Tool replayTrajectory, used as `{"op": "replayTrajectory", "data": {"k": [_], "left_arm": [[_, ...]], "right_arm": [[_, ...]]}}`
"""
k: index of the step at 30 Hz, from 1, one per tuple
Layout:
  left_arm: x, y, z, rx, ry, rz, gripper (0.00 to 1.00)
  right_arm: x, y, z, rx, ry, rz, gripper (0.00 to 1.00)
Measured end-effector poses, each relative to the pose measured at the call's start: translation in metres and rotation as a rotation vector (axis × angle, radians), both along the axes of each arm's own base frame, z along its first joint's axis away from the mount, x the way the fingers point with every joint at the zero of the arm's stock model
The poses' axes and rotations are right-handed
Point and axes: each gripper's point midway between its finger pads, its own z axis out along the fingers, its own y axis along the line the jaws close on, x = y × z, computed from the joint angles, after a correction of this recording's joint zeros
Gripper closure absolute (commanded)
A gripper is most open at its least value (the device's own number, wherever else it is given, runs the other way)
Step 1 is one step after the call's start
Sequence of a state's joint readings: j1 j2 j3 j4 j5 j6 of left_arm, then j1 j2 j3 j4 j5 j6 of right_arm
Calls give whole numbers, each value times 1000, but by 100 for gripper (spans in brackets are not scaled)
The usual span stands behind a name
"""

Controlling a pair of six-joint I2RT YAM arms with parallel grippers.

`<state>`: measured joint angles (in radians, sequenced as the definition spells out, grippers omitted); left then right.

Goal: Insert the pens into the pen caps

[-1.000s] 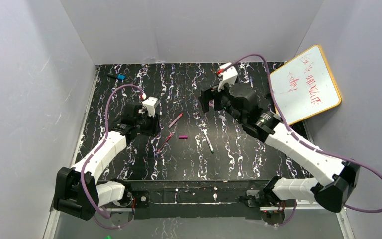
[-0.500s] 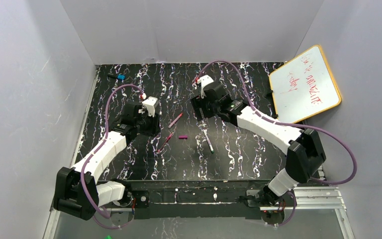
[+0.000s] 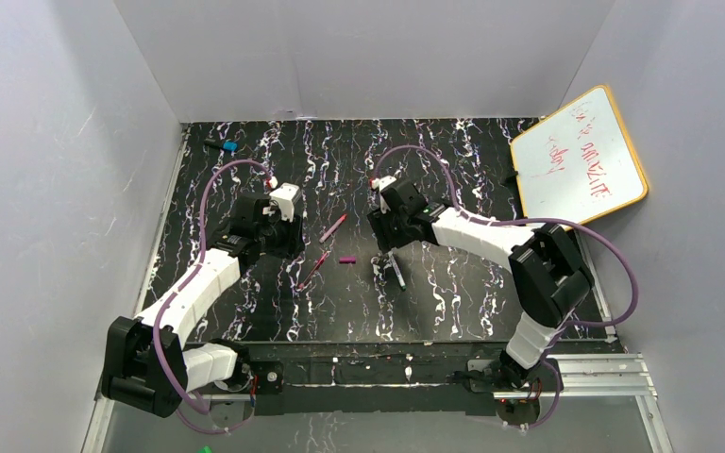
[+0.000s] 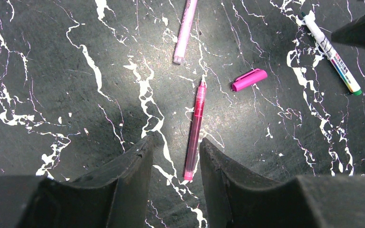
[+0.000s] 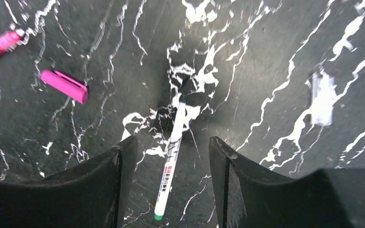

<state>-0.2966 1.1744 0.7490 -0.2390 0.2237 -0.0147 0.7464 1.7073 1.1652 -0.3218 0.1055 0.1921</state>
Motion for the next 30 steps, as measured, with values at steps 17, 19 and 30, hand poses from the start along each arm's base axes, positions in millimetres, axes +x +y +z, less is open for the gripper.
{"op": "replayTrajectory", "data": {"k": [17,19,30], "left_arm": [[0,0,0,0,0,0,60],[0,0,0,0,0,0,60],[0,0,0,0,0,0,60]], "right_arm": [[-17,-5,-44,-30,97,4,51],[-18,-5,-49,-36,108,7,53],[-15,-1,-51,-26,97,8,65]]}}
